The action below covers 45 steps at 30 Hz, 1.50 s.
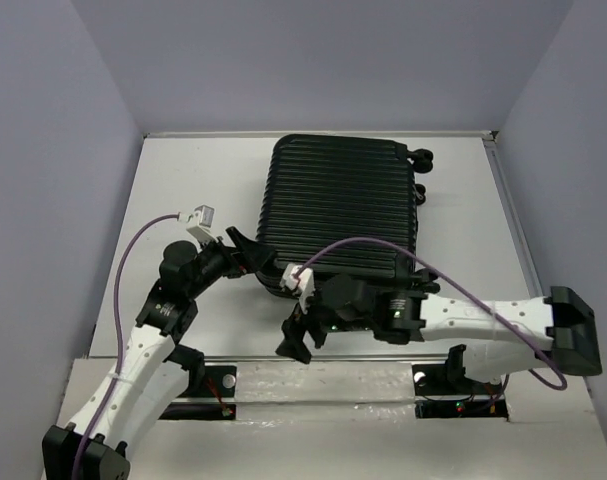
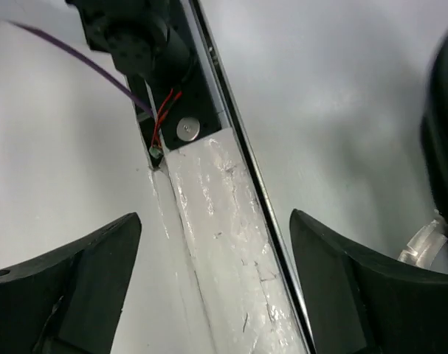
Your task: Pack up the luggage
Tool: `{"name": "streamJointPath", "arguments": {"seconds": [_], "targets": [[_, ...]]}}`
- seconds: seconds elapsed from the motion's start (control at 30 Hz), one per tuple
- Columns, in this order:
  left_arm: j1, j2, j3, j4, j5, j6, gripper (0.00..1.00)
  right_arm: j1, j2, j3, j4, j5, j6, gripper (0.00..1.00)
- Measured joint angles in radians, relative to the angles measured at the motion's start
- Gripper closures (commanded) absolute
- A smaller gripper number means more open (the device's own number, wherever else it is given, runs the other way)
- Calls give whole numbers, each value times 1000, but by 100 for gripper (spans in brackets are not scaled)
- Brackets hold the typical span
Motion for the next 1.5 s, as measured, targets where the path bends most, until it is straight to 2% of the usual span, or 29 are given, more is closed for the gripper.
{"name": "streamJointPath", "arguments": {"seconds": [0.1,0.2,0.3,0.43,0.6,0.77,0.9,1.03,1.13,1.17,1.27,1.4,1.5], "targets": [[-1,6,32,-29,-2,19,1,-95,-141,5,-74,-50,19,6],[-1,13,72,-67,-15,52,1,-336,-262,37,-124,-42,50,2],[-1,31,108,-84,-24,79,1,-545,-330,92,-169,69,80,0],[-1,86,150,-101,-26,118,1,-758,-352,124,-211,181,105,0],[-1,140,150,-121,-25,142,1,-958,-290,112,-256,205,131,0],[-6,157,139,-104,-8,145,1,-1005,-165,93,-237,167,158,2],[-36,155,122,-73,-11,136,1,-1030,-53,169,-206,42,132,5],[-84,126,105,-70,-93,98,1,-1067,159,359,-169,-126,80,6],[-155,100,87,-75,-133,77,1,-1090,381,577,-129,-279,56,5],[-175,94,85,-75,-135,67,1,-1093,487,700,-145,-331,50,2],[-261,90,84,-68,-108,37,1,-1085,661,915,-151,-455,48,0],[-311,87,84,-88,-56,2,1,-1058,702,1034,-241,-515,43,0],[-321,101,106,-100,-41,-5,1,-1045,660,1089,-320,-565,42,0]]}}
